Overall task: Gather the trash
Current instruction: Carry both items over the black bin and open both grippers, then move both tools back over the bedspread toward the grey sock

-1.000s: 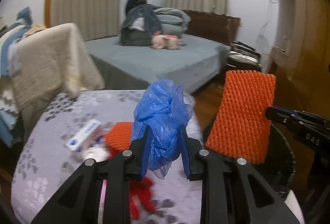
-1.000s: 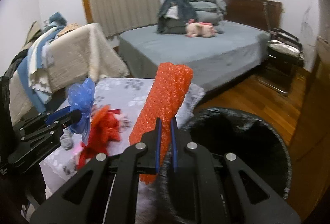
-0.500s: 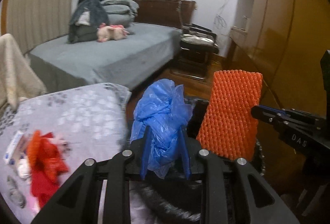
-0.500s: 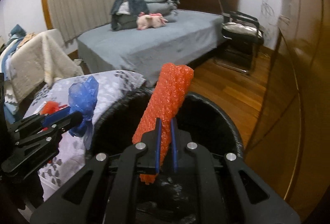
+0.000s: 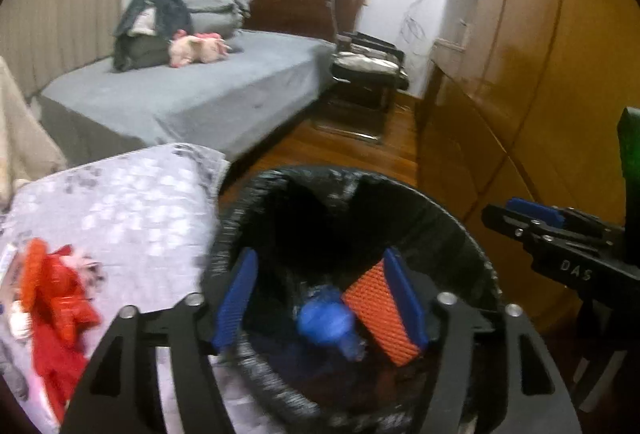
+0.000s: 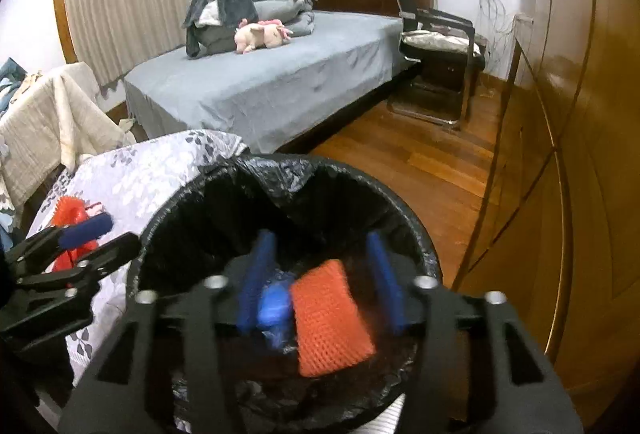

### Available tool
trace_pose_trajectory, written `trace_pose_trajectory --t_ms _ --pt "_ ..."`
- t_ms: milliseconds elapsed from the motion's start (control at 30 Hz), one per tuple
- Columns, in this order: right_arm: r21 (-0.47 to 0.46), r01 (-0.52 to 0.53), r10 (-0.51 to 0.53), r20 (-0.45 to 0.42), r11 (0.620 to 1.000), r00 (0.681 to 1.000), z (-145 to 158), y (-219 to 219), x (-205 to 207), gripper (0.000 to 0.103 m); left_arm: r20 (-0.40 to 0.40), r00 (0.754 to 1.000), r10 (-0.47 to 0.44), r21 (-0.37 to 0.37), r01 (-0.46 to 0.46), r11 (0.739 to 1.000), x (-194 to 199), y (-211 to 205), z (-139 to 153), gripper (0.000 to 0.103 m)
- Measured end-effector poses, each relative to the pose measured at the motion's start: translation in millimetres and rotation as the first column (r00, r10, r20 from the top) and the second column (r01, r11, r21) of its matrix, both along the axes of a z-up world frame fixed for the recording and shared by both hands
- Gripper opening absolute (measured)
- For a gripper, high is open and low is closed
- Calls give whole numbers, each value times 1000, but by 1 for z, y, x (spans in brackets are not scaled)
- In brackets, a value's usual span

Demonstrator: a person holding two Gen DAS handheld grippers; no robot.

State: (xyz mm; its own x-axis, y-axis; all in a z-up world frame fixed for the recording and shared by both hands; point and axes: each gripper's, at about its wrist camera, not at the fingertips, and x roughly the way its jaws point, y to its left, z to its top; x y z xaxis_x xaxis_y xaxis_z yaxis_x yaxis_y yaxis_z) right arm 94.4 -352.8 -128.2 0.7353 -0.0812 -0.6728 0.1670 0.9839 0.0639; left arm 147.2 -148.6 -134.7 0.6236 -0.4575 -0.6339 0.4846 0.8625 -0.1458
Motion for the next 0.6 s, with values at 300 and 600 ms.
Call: trace_pose_trajectory --t_ms 300,600 --pt "11 -113 111 100 994 989 19 56 14 95 89 970 225 23 -228 973 -13 95 24 91" --pt "5 -309 305 153 951 940 25 156 37 95 157 867 472 67 -487 871 -37 208 26 91"
